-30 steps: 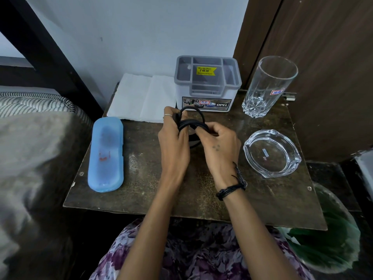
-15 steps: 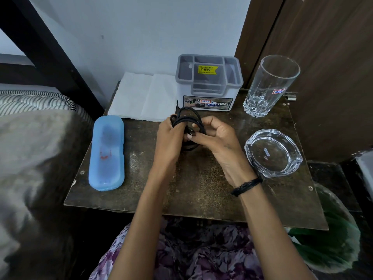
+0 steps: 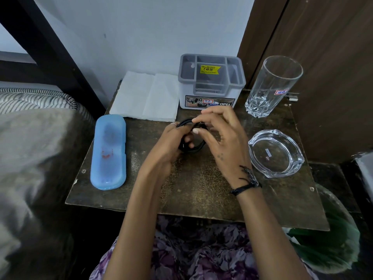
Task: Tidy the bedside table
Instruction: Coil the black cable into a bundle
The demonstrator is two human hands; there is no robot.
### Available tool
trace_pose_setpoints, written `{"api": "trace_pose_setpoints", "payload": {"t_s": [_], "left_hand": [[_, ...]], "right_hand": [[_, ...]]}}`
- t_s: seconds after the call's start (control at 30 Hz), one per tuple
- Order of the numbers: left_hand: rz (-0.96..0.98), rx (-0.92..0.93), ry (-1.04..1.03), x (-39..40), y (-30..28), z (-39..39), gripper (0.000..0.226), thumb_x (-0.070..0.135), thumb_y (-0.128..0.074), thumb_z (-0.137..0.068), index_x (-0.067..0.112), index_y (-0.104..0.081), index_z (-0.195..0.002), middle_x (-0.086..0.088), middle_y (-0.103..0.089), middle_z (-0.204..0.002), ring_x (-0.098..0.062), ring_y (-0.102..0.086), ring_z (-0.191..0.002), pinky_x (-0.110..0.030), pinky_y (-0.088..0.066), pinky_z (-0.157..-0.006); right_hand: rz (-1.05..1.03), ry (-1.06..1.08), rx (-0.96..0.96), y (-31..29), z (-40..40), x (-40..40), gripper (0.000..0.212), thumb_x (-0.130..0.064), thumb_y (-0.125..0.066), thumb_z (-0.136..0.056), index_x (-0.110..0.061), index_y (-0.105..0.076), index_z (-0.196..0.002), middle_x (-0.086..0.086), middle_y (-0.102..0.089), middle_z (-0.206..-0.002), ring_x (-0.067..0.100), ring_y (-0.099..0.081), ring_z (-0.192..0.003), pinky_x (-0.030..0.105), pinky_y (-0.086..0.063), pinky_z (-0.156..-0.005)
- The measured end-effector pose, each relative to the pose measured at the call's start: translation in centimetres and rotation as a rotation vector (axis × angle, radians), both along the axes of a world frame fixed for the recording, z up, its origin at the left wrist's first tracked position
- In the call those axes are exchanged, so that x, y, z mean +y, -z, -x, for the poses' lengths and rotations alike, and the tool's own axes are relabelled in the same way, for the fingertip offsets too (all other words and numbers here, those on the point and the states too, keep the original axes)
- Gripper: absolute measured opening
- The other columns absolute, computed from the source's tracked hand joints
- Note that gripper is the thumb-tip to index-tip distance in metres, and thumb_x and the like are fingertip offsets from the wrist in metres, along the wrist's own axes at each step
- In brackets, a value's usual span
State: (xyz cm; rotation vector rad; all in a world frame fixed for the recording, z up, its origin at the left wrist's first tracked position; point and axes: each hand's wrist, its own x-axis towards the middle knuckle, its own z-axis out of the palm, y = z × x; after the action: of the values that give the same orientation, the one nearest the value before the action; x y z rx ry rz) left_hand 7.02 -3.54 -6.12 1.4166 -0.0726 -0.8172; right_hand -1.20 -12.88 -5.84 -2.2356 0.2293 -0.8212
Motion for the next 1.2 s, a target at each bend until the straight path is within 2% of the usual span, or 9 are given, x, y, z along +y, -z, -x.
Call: {"api": "trace_pose_setpoints", "payload": {"t_s": [0.1,0.27,0.4,0.6,0.77,0.9,1.03,1.13,1.2], "left_hand": [[0.113,0.084,0.014,0.2,-0.2,-0.2,0.017,0.006,-0.041,-0.096,0.008,-0.053,-0.085,0.009,-0.042,-0.039,-0.003,-0.039,-0.039,-0.016,-0.041,-0.043],[0.256,0.138,0.085,0.7,-0.4,-0.4,0.016,0.003,-0.039,-0.095,0.003,-0.054,-0.094,0.006,-0.041,-0.044,-0.009,-0.037,-0.05,-0.015,-0.042,-0.047],[0.217,0.1,0.094,0.8,-0.3,-0.4,0.017,0.005,-0.042,-0.095,0.002,-0.049,-0.111,0.006,-0.043,-0.046,-0.008,-0.04,-0.05,-0.014,-0.042,-0.047],[0.142,0.042,0.127,1.4,-0.8,-0.3,0.013,0.001,-0.046,-0.093,0.01,-0.053,-0.099,-0.001,-0.054,-0.064,-0.009,-0.053,-0.055,-0.016,-0.049,-0.058],[0.074,-0.02,0.154,1.5,-1.2,-0.1,0.021,-0.005,-0.046,-0.089,0.013,-0.055,-0.092,0.0,-0.062,-0.081,-0.009,-0.057,-0.064,-0.023,-0.049,-0.072],[0.027,-0.059,0.18,1.5,-1.1,-0.2,0.026,-0.008,-0.046,-0.086,0.013,-0.057,-0.099,-0.001,-0.067,-0.084,-0.012,-0.063,-0.08,-0.028,-0.052,-0.08],[-0.011,-0.139,0.196,1.2,-0.9,-0.2,0.029,-0.009,-0.044,-0.085,0.015,-0.059,-0.094,0.009,-0.068,-0.07,-0.006,-0.065,-0.071,-0.032,-0.05,-0.082],[-0.041,-0.181,0.204,1.1,-0.9,-0.2,0.03,-0.012,-0.043,-0.083,0.015,-0.058,-0.088,0.012,-0.067,-0.064,-0.002,-0.064,-0.063,-0.025,-0.048,-0.072],[-0.065,-0.187,0.199,1.1,-0.7,-0.2,0.029,-0.012,-0.044,-0.082,0.014,-0.057,-0.084,0.012,-0.067,-0.059,0.0,-0.063,-0.059,-0.022,-0.045,-0.067]], "right_hand": [[0.0,-0.011,-0.021,0.0,0.0,-0.3,0.007,-0.015,-0.067,-0.082,-0.016,-0.067,-0.089,-0.004,-0.061,-0.098,0.011,-0.061,-0.089,0.036,-0.055,-0.072],[-0.002,0.05,-0.003,0.3,0.2,-0.7,0.012,-0.021,-0.065,-0.084,-0.013,-0.062,-0.092,-0.013,-0.062,-0.09,0.006,-0.063,-0.084,0.03,-0.054,-0.072],[0.052,0.1,0.045,0.6,0.3,-0.6,0.025,-0.033,-0.054,-0.09,-0.01,-0.054,-0.101,-0.001,-0.069,-0.09,0.02,-0.067,-0.077,0.04,-0.055,-0.058],[0.119,0.131,0.063,0.7,0.2,-0.2,0.037,-0.045,-0.033,-0.09,-0.013,-0.041,-0.108,0.007,-0.071,-0.086,0.029,-0.07,-0.071,0.043,-0.054,-0.049],[0.119,0.149,0.076,0.7,0.3,-0.2,0.03,-0.049,-0.029,-0.09,-0.024,-0.033,-0.106,0.005,-0.072,-0.08,0.026,-0.069,-0.064,0.041,-0.054,-0.049],[0.053,0.159,0.061,0.9,0.1,-0.2,0.034,-0.047,-0.034,-0.09,-0.02,-0.041,-0.108,0.001,-0.07,-0.085,0.022,-0.067,-0.068,0.041,-0.053,-0.053],[-0.18,0.175,0.014,1.3,-0.4,-0.2,0.024,-0.042,-0.043,-0.092,-0.023,-0.043,-0.106,0.005,-0.067,-0.094,0.022,-0.067,-0.085,0.049,-0.055,-0.067],[-0.257,0.167,0.01,1.4,-0.5,-0.3,0.018,-0.029,-0.049,-0.094,-0.014,-0.048,-0.105,-0.002,-0.064,-0.1,0.014,-0.063,-0.092,0.033,-0.054,-0.078],[-0.302,0.151,0.034,1.5,-0.7,-0.5,0.011,-0.025,-0.051,-0.094,-0.018,-0.048,-0.102,-0.005,-0.064,-0.101,0.009,-0.062,-0.094,0.024,-0.051,-0.08]]}}
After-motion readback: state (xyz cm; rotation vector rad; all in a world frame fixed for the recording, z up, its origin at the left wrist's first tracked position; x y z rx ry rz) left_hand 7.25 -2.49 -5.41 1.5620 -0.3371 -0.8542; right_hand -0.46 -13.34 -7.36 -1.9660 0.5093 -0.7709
